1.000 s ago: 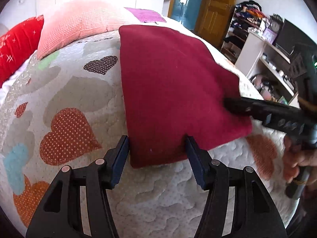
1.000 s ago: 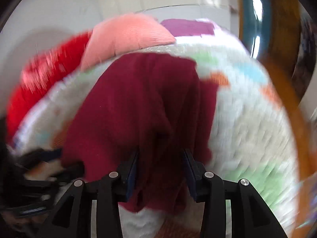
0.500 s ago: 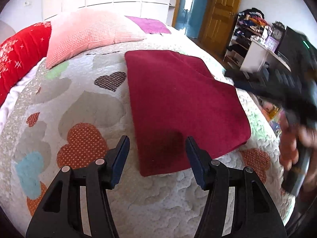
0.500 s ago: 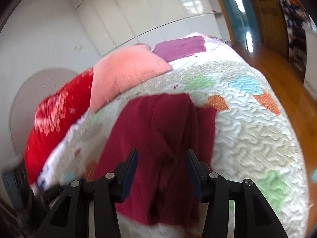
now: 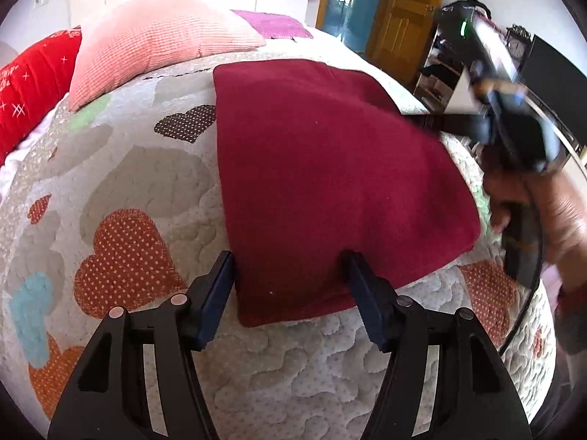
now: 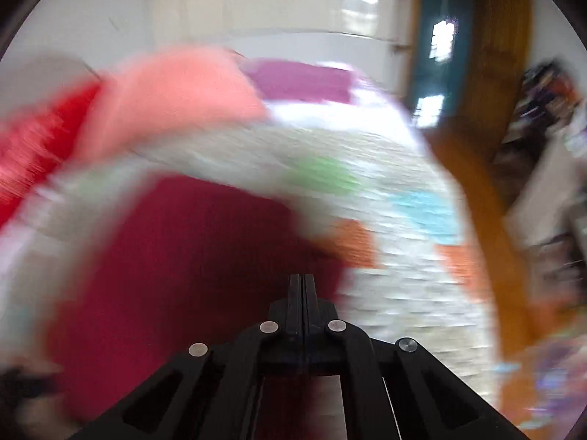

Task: Fold small clothes

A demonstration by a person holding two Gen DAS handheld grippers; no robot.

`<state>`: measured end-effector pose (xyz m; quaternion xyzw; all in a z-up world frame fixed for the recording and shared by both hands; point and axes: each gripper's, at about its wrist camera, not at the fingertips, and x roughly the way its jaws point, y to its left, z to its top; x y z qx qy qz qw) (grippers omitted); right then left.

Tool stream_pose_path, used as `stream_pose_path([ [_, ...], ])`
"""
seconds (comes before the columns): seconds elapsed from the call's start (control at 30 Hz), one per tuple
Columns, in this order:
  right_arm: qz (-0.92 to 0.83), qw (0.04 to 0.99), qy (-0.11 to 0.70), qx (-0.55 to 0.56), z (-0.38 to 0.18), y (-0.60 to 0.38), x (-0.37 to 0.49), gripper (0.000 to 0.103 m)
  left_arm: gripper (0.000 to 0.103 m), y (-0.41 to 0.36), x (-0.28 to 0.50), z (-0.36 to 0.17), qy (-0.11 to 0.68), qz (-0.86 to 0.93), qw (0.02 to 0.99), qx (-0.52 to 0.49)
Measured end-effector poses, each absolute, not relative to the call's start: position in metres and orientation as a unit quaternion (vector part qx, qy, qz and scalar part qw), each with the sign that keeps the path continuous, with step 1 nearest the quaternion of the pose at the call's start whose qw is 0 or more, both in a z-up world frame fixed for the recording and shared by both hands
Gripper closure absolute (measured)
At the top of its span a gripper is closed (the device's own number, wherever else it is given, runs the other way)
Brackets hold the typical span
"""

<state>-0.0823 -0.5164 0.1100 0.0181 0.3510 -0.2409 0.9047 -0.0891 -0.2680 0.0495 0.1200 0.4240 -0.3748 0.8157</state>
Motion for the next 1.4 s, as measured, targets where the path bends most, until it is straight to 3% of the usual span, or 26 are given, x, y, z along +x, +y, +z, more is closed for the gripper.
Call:
stream_pose_path([
  [0.07,-0.208,0.903,0.368,0.081,0.094,-0.53,-0.086,0.103,0.04,-0.266,-0.09,0.05,0.423,-0.378,0.815,0.121],
  [0.23,-0.152,0.928,0.284,0.186,0.127,-0.532,-0.148,0.1,0.039,-0.267,-0.088,0.047,0.425,-0.377,0.815,0.114],
  [0.33,-0.093,0.944,0.258,0.185,0.143,-0.513,-0.164,0.093,0.039,-0.267,-0.089,0.047,0.426,-0.373,0.817,0.113],
  [0.53,-0.082,0.938,0.317,0.113,0.105,-0.473,-0.152,0.093,0.039,-0.268,-0.092,0.049,0.431,-0.372,0.814,0.117],
  [0.83,-0.088,0.943,0.298,0.118,0.103,-0.474,-0.169,0.091,0.039,-0.258,-0.087,0.067,0.418,-0.378,0.82,0.099],
  [0.87,-0.09,0.945,0.292,0.12,0.107,-0.475,-0.172,0.087,0.039,-0.258,-0.083,0.069,0.418,-0.379,0.821,0.091],
  [0.93,-0.105,0.947,0.275,0.127,0.111,-0.482,-0.179,0.042,0.037,-0.258,-0.074,0.07,0.421,-0.381,0.819,0.078],
  [1.0,-0.12,0.951,0.243,0.148,0.112,-0.491,-0.188,0.023,0.032,-0.26,-0.06,0.067,0.437,-0.386,0.811,0.056],
  [1.1,-0.121,0.945,0.241,0.186,0.106,-0.509,-0.186,0.022,0.029,-0.265,-0.04,0.056,0.47,-0.403,0.786,0.006],
  [1.2,-0.1,0.928,0.274,0.232,0.09,-0.529,-0.164,0.02,0.017,-0.275,-0.028,0.045,0.492,-0.41,0.767,-0.028],
  [1.33,-0.046,0.906,0.291,0.303,0.066,-0.544,-0.134,0.018,0.017,-0.289,-0.022,0.037,0.501,-0.423,0.753,-0.039],
  [1.37,-0.052,0.91,0.285,0.296,0.065,-0.542,-0.132,0.022,0.019,-0.29,-0.023,0.037,0.503,-0.423,0.753,-0.038],
  [1.4,-0.058,0.913,0.285,0.287,0.066,-0.54,-0.13,0.035,0.022,-0.29,-0.024,0.039,0.503,-0.423,0.753,-0.036],
])
